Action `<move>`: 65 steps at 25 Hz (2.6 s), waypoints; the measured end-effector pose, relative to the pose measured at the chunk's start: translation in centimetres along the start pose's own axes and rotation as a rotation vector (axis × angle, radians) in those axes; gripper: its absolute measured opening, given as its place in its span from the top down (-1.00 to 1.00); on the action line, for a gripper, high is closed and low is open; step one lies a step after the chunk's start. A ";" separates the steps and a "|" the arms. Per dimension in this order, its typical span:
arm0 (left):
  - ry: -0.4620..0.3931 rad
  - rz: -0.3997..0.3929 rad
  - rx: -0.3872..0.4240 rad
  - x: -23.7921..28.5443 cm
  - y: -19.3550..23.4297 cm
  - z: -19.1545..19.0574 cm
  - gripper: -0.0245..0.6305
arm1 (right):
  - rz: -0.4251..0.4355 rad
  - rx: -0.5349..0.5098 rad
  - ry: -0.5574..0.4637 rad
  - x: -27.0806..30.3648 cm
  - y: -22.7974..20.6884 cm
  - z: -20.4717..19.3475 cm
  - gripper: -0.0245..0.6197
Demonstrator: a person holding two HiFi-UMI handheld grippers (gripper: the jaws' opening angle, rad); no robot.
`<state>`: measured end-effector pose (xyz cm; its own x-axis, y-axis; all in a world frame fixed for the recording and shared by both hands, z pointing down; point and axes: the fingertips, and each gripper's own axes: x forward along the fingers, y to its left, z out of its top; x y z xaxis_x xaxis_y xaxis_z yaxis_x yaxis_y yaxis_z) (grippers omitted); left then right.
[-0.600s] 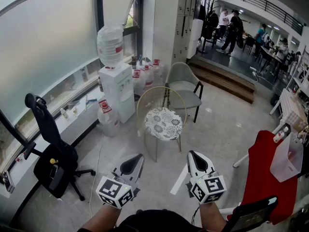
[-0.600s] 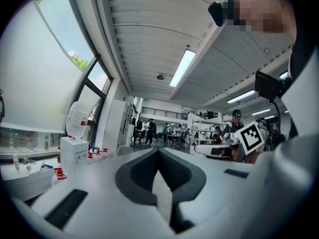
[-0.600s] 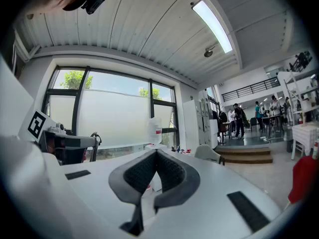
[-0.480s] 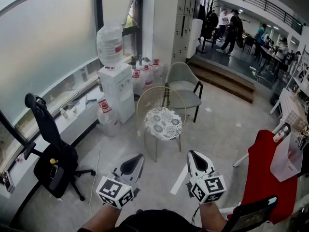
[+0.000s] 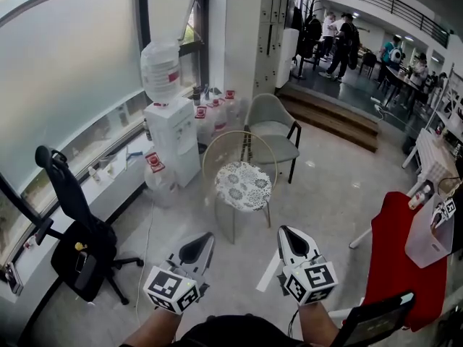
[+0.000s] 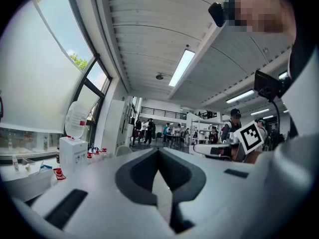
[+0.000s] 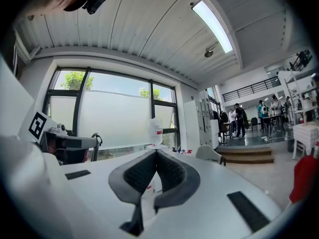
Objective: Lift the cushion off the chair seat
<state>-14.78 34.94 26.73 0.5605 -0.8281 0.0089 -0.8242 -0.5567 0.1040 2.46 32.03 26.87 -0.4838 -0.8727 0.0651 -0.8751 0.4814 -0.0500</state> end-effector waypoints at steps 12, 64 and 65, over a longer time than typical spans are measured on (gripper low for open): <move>-0.012 -0.004 -0.006 -1.3 2.5 -0.2 0.91 | -0.033 0.014 0.006 0.9 1.8 -0.6 0.90; 0.043 0.007 -0.006 27.1 9.0 -0.1 0.90 | -0.041 0.076 -0.026 18.6 -21.6 -0.5 0.89; 0.049 0.009 -0.006 27.7 9.1 -0.1 0.90 | -0.041 0.080 -0.026 19.0 -22.1 -0.5 0.89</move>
<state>-6.80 6.96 28.05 0.5567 -0.8287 0.0587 -0.8287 -0.5488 0.1100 12.55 4.87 29.71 -0.4466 -0.8937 0.0424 -0.8897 0.4386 -0.1271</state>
